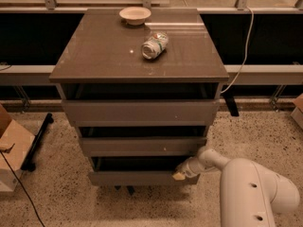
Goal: Open bottom drawer
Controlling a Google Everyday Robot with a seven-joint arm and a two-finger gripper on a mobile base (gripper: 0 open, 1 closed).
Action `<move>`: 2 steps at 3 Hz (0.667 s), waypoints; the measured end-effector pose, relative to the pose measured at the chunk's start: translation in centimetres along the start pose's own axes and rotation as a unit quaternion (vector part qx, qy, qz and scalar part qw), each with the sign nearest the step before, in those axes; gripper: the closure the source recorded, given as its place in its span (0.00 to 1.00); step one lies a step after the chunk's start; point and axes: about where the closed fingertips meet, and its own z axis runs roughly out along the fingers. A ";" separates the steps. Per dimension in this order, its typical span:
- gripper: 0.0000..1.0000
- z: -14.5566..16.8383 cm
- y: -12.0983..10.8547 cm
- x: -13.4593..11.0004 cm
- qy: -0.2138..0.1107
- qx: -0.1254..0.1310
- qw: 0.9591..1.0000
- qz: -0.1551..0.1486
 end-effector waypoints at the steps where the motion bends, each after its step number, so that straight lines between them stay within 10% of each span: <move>1: 0.11 0.0 0.7 -0.3 0.008 0.013 1.000 -0.011; 2: 0.00 -0.2 1.3 -0.7 0.009 0.022 0.999 -0.022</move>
Offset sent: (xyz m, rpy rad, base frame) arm -0.0073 0.0121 0.0184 -0.0647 -0.0826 0.0256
